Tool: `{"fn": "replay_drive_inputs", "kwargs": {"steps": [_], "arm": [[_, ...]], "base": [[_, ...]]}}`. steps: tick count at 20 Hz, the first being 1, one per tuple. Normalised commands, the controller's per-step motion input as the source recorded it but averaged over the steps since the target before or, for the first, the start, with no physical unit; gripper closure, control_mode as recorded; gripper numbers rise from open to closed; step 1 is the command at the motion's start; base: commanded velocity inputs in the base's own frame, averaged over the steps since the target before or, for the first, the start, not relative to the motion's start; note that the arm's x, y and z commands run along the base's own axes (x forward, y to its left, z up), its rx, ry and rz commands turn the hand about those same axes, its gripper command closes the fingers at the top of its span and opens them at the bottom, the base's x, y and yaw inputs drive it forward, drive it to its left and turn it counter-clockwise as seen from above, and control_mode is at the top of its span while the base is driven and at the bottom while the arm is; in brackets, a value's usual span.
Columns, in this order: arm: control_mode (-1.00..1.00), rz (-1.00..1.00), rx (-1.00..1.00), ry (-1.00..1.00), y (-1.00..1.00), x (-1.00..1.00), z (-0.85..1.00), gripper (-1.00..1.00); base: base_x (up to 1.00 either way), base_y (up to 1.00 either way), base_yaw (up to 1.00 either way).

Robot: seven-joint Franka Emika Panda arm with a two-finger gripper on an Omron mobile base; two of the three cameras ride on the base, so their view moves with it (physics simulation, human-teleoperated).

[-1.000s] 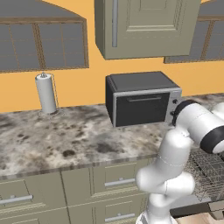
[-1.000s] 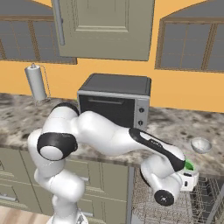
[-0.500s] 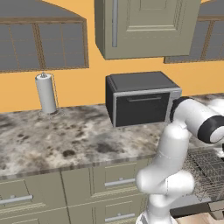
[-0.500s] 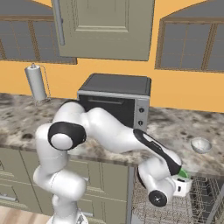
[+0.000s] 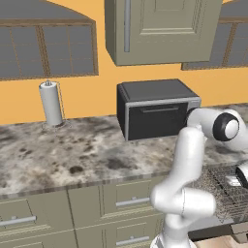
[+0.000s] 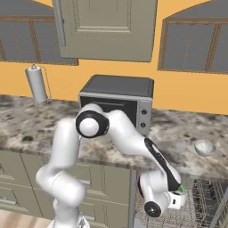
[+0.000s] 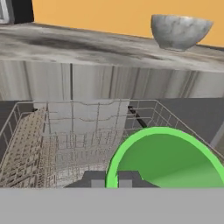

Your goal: Pick up the cup and bowl from the counter, place them in the dishwasher, and close the dishwasher door.

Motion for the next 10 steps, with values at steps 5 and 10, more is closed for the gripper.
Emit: {"fn": "replay_drive_inputs", "kwargs": {"steps": [5, 10], "arm": [[-1.00, 0.03, 0.00, 0.00, 0.00, 0.00, -0.60, 1.00], [-1.00, 0.00, -0.01, -0.10, 0.01, -0.47, -0.01, 1.00]], "base": [[0.00, 0.00, 0.00], [0.00, 0.00, 0.00]]}}
